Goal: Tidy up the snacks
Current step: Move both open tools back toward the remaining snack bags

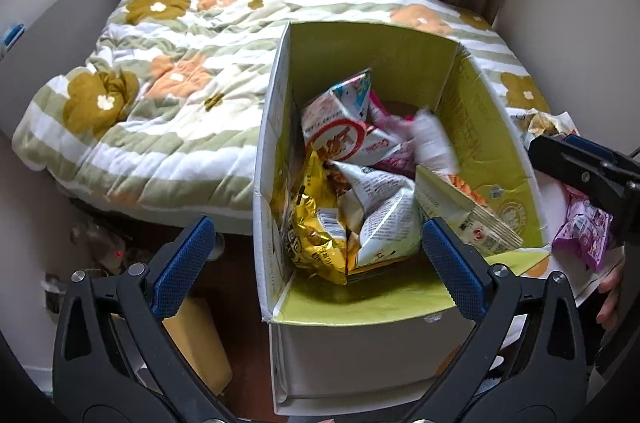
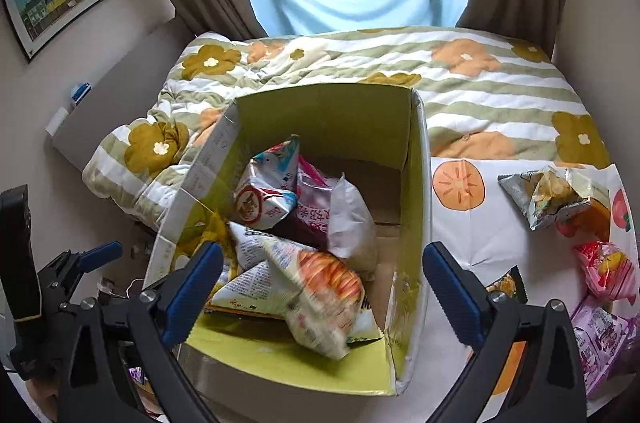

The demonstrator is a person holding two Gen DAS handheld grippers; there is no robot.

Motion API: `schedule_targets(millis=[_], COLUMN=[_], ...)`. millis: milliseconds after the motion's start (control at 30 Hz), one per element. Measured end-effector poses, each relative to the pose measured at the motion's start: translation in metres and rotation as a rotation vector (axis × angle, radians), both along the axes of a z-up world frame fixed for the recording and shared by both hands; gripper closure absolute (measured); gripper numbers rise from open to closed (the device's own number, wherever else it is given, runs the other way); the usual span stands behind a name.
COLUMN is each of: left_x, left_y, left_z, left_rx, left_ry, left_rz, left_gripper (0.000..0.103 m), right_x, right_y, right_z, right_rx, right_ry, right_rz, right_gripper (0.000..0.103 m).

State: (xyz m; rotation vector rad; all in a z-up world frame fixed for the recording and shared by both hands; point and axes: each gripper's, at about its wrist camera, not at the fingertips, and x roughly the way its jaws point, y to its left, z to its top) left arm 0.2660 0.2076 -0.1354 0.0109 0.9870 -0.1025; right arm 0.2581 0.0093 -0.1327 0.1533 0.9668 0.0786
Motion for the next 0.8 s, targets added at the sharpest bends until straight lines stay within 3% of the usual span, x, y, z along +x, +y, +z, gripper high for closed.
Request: schedule_targets(millis=[267,467,800], left_x=[-0.008,-0.016,-0.038], left_y=[-0.01,-0.04,-0.16], left_z=[0.016,0.032,0.044], left_rx=[-0.012,-0.011,-0.039], left_ry=[-0.03,-0.068,-0.102], left_rz=[-0.03,-0.093,-0.228], left_gripper=[0.001,0.001,0.001], right_x=[-0.013,-0.029,-0.085], right_y=[-0.001,-0.021,-0.114], right_z=[0.012,0.027,0.056], right_rx=[-0.014,-0.021,-0.06], right_ry=[-0.018,-0.04,-0.091], right_rz=[-0.017,-0.048,-0.103], right_gripper=[0.004,0.004,0.004])
